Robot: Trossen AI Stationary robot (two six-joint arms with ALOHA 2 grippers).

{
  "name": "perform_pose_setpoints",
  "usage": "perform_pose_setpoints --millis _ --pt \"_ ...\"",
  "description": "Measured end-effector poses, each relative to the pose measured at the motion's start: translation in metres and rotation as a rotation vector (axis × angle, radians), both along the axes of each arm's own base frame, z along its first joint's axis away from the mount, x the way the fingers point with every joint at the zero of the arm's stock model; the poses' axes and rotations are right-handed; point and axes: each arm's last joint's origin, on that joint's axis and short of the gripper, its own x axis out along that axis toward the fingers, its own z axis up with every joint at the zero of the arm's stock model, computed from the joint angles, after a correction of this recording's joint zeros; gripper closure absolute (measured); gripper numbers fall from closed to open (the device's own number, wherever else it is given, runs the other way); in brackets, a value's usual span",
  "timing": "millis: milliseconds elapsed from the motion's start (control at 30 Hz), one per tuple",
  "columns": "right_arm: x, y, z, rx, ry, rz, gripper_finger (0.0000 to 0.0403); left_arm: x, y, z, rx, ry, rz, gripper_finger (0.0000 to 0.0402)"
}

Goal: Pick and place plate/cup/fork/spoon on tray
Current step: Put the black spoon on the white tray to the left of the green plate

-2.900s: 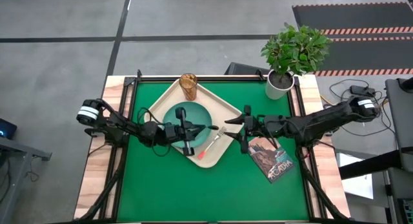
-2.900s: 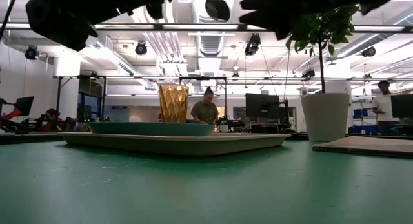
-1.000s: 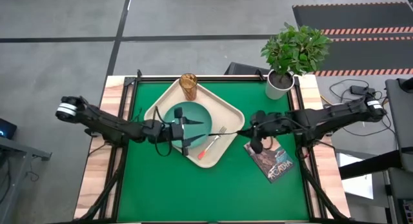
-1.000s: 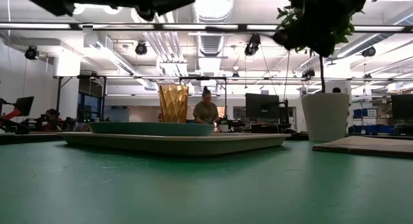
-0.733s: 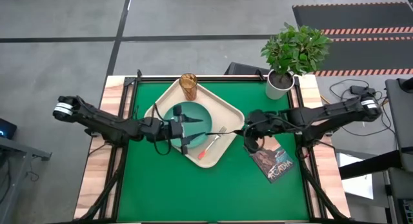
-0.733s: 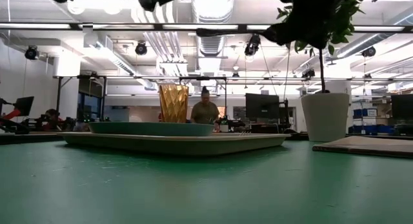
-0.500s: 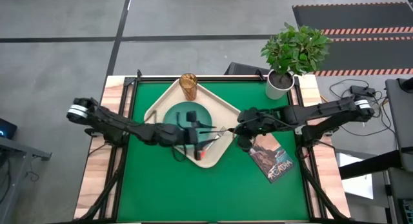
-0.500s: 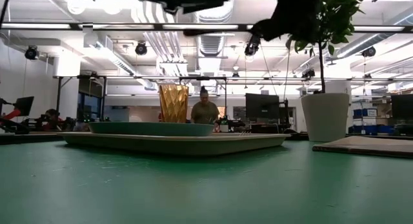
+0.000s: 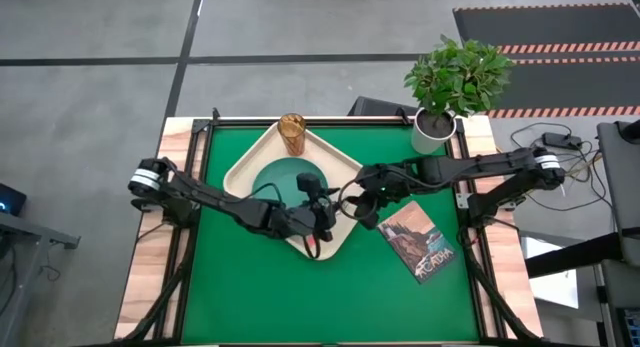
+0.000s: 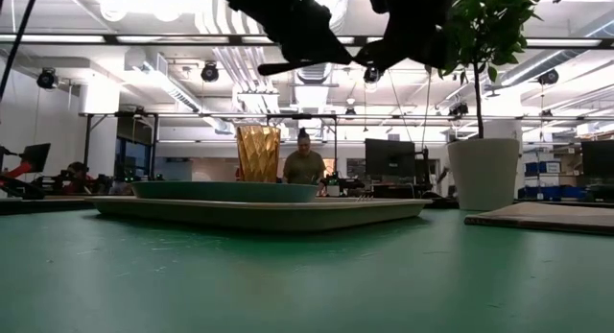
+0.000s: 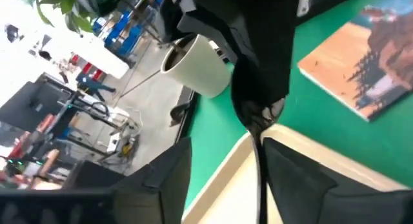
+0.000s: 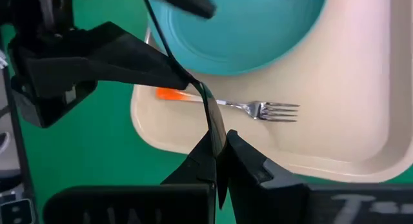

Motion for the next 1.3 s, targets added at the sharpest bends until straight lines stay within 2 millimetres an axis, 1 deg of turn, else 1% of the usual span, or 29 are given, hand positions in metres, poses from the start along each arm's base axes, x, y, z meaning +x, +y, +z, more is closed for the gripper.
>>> perform_pose_setpoints --millis 133,300,533,700,800,867,1000,1067,1167,1300 --pt "0.000 -0.007 -0.002 0.029 0.011 -0.039 0.0394 -0.002 -0.009 -0.001 0.036 0.024 -0.030 0.0267" --pt "0.000 -0.015 0.000 0.057 -0.004 -0.053 0.0394 -0.003 -0.007 -0.004 0.038 0.048 -0.024 0.0297" --pt "0.001 -0.015 0.000 0.062 -0.004 -0.050 0.0394 -0.003 -0.004 -0.008 0.024 0.048 -0.012 0.0304" --pt "0.001 -0.015 0.001 0.062 -0.014 -0.050 0.0394 -0.004 0.001 -0.015 0.023 0.066 0.001 0.0304" --pt "0.002 -0.015 0.001 0.062 -0.018 -0.049 0.0394 -0.005 0.002 -0.017 0.023 0.066 0.003 0.0313" --pt "0.002 -0.015 0.001 0.061 -0.019 -0.048 0.0394 -0.005 0.002 -0.017 0.024 0.066 0.005 0.0331" --pt "0.002 -0.015 0.001 0.049 -0.025 -0.042 0.0394 -0.004 0.002 -0.015 0.022 0.058 0.006 0.0389" --pt "0.002 -0.015 0.001 0.024 -0.027 -0.055 0.0393 -0.004 0.002 -0.015 0.011 0.050 0.012 0.0396" --pt "0.003 -0.017 0.001 -0.008 -0.032 -0.077 0.0380 -0.004 0.005 -0.015 -0.034 0.021 0.034 0.0399" --pt "0.001 -0.023 0.004 -0.061 -0.041 -0.083 0.0339 -0.006 0.010 -0.014 -0.097 -0.009 0.049 0.0400"
